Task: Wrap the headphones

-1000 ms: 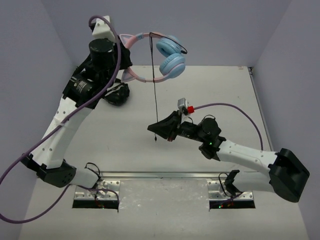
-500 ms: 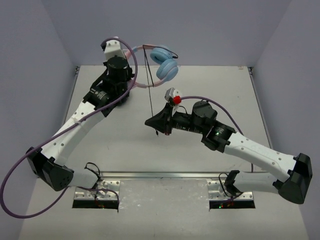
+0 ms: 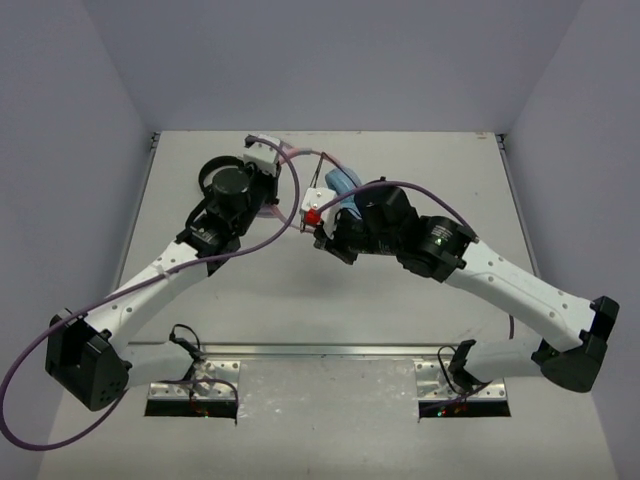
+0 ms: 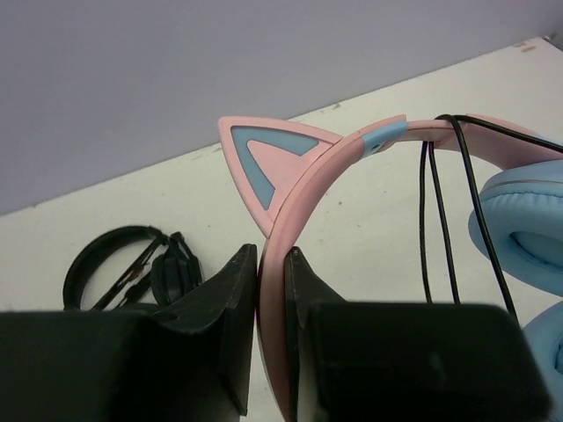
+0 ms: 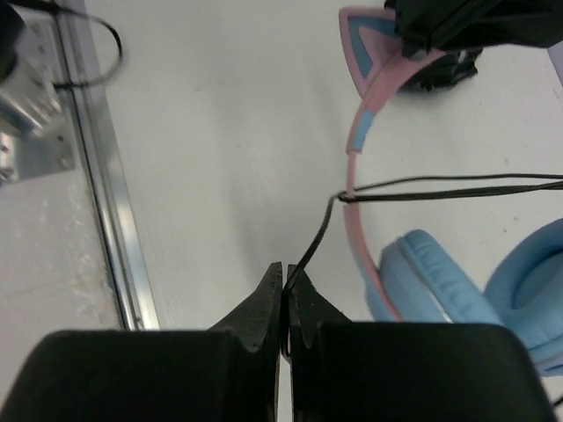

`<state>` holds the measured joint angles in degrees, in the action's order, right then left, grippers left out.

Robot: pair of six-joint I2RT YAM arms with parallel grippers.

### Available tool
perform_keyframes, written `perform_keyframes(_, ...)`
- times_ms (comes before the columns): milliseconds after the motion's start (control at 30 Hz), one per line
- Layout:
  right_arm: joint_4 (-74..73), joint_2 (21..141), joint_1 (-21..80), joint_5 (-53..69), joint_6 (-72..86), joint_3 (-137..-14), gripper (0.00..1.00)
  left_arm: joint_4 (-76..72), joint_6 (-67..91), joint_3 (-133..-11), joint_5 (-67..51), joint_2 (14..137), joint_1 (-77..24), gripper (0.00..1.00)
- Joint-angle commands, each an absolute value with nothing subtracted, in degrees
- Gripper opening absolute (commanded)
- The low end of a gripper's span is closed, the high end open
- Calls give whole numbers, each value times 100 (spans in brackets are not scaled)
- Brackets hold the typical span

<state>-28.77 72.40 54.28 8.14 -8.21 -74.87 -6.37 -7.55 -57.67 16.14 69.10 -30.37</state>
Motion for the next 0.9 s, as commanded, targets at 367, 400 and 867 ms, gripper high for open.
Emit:
perform_keyframes(367,-3895,7542,5256,-658,-2610,-8034,1,-1371,-2021,-5265,-1924,6680,-3041,0)
perform_keyframes(400,-3772,7463,5230,-711,-2610,-7964,1,-1336,-2039,-5273,-1977,6749,-3024,0)
perform_keyframes(867,-2330,6882,4351,-1081,-2365,-7137,11,-879,-2057,-5634,-2681,7365,-2927,0)
